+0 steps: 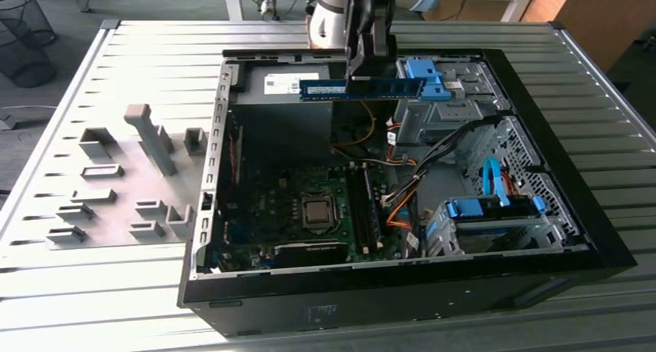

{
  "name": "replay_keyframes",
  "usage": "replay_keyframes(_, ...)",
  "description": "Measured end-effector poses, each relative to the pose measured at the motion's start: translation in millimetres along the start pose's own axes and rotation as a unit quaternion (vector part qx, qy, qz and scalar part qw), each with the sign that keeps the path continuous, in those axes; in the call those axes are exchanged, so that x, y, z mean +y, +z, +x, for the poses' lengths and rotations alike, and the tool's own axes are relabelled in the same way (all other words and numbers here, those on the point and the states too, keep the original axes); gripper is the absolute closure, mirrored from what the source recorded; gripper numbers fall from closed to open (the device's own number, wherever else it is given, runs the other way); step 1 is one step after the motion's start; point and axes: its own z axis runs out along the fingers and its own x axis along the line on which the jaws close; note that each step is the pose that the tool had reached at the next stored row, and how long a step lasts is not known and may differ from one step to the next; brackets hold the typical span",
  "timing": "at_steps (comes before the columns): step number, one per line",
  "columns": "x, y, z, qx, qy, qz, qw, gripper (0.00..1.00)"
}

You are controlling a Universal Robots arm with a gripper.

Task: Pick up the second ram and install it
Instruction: 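Insert the second ram into the second slot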

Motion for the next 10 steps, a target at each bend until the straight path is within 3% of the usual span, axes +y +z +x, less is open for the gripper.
replay_keyframes(6, -0.1, 0.0, 0.0, 0.0000, 0.001, 0.0000, 1.0000, 0.86)
replay_keyframes(10, -0.1, 0.2, 0.0, -0.0002, 0.014, 0.0002, 0.9999, 0.86)
